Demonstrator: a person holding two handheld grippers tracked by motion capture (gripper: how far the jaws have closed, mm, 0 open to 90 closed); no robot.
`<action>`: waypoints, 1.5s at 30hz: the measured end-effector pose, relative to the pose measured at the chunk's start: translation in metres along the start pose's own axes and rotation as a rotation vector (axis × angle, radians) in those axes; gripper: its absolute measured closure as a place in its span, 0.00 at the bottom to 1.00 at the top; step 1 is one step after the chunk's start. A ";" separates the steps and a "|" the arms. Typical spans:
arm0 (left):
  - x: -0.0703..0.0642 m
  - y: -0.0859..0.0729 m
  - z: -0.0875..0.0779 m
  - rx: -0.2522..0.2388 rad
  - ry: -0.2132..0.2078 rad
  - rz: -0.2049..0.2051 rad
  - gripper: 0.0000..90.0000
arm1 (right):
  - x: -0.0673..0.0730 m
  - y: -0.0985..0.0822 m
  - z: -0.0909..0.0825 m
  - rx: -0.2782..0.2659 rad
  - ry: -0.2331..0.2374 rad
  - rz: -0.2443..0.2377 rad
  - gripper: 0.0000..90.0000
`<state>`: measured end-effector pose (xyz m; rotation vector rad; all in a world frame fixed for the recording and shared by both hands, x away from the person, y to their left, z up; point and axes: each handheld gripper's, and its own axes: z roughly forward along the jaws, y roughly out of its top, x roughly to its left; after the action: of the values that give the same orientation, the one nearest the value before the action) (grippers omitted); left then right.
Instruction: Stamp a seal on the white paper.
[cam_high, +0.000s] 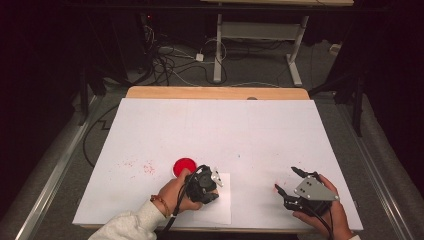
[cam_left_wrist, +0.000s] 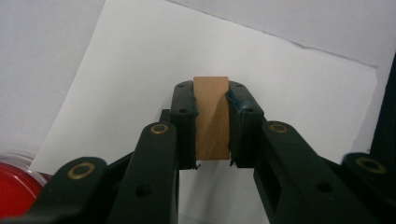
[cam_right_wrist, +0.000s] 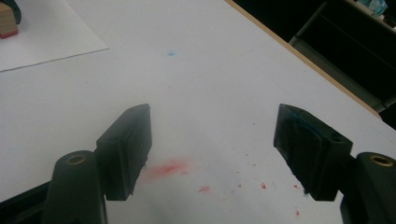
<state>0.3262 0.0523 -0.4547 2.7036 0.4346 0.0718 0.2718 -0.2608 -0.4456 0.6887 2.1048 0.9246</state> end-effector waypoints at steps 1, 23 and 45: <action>0.000 0.000 0.000 0.001 0.002 0.000 0.82 | 0.000 0.000 0.000 0.002 0.000 -0.001 0.31; 0.012 -0.005 -0.040 -0.102 0.043 -0.046 0.81 | -0.001 0.000 -0.001 0.000 -0.004 -0.002 0.31; 0.040 -0.032 -0.069 -0.150 0.136 -0.147 0.81 | -0.002 0.000 -0.001 -0.005 -0.006 -0.001 0.31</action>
<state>0.3473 0.1190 -0.4040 2.5209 0.6405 0.2380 0.2716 -0.2624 -0.4441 0.6871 2.0963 0.9265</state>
